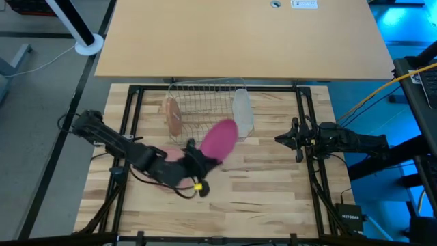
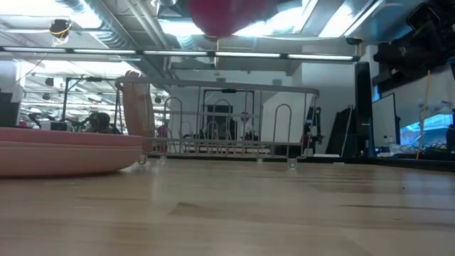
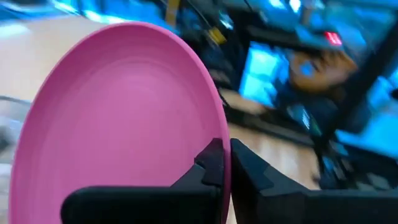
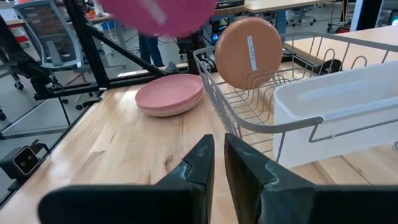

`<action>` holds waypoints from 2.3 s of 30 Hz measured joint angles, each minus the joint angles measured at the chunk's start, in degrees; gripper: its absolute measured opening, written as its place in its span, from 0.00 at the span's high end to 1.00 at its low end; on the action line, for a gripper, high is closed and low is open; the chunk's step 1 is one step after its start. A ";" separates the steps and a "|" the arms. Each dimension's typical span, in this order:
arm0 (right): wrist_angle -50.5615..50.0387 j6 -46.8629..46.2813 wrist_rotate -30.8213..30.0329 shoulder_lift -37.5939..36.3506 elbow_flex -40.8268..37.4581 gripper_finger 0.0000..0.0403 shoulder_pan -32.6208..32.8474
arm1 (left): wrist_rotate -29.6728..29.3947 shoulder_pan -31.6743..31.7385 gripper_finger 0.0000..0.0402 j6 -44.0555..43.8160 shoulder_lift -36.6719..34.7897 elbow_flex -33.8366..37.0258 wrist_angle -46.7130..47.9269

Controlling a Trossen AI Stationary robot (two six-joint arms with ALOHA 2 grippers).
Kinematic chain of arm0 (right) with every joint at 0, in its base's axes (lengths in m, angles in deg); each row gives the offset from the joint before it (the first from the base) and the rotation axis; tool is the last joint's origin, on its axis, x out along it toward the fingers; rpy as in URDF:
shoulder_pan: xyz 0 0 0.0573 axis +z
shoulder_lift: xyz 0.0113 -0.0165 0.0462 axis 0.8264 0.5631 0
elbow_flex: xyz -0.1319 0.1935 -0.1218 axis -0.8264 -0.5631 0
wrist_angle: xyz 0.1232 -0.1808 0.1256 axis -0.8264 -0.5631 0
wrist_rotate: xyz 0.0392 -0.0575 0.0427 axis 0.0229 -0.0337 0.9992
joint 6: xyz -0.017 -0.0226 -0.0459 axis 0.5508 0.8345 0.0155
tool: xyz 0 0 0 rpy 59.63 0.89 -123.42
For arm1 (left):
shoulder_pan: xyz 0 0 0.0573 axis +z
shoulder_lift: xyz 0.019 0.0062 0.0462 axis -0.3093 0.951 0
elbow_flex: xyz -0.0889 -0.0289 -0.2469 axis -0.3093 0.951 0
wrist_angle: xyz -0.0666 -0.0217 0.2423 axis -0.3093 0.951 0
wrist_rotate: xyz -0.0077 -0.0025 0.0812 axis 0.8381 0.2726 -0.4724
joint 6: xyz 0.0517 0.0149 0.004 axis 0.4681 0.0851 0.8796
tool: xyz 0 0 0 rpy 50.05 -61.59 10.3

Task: Sort dishes
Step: Put the dark pink plate into the dish rack

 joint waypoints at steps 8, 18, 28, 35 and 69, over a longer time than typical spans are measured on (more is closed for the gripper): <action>-0.02 0.01 0.63 0.00 0.00 0.89 0.01 | -14.72 0.14 1.00 -7.69 -4.47 0.07 8.85; -0.09 0.35 0.63 0.00 0.00 0.89 0.02 | -22.90 1.91 1.00 -32.45 -4.71 0.17 33.88; -0.09 0.37 0.63 0.00 0.00 0.89 0.02 | -29.82 2.42 1.00 -49.64 -8.61 0.22 50.45; -0.07 0.39 0.63 0.00 0.00 0.89 0.00 | -27.04 2.61 1.00 -37.94 -18.66 0.22 47.23; -0.13 -2.67 0.60 0.00 0.02 0.89 0.00 | 27.58 40.05 1.00 1.13 -31.96 31.85 -31.80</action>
